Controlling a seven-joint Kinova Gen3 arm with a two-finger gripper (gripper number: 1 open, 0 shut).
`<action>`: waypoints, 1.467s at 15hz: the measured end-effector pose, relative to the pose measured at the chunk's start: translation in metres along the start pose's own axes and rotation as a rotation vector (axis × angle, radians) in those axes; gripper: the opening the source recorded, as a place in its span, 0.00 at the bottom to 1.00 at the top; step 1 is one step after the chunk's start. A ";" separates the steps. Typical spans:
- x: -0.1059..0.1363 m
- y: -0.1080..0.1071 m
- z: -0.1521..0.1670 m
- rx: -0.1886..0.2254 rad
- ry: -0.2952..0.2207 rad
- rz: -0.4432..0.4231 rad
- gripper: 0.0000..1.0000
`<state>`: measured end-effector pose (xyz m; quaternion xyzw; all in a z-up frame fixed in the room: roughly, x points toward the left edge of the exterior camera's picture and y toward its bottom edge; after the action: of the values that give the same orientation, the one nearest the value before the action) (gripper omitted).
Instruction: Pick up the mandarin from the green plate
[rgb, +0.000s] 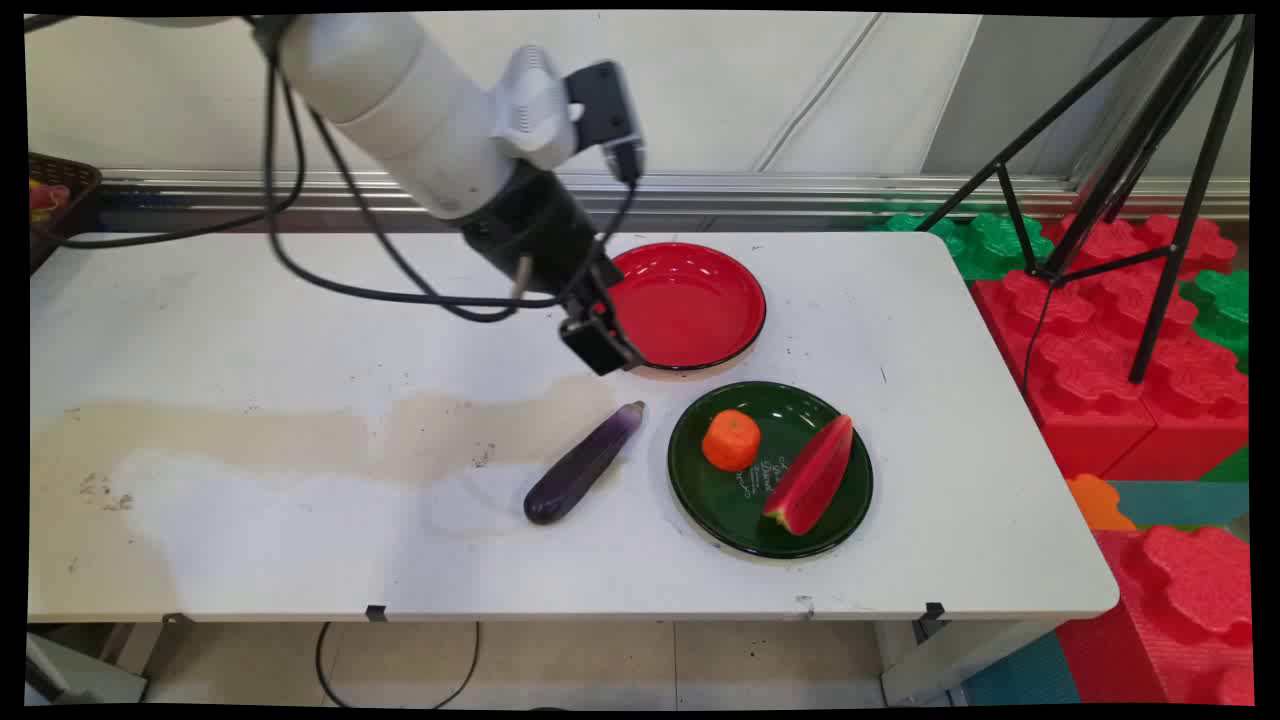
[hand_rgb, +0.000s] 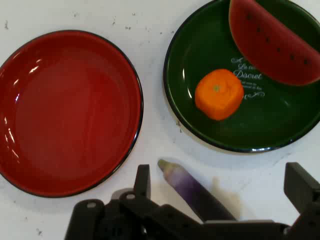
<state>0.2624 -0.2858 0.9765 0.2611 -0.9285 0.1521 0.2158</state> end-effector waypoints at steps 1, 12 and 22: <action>0.007 0.001 0.004 0.004 -0.006 -0.001 1.00; 0.066 0.011 0.082 0.009 -0.140 0.062 1.00; 0.079 0.012 0.174 -0.089 -0.260 0.164 1.00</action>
<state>0.1390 -0.3780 0.8632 0.1922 -0.9726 0.0926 0.0923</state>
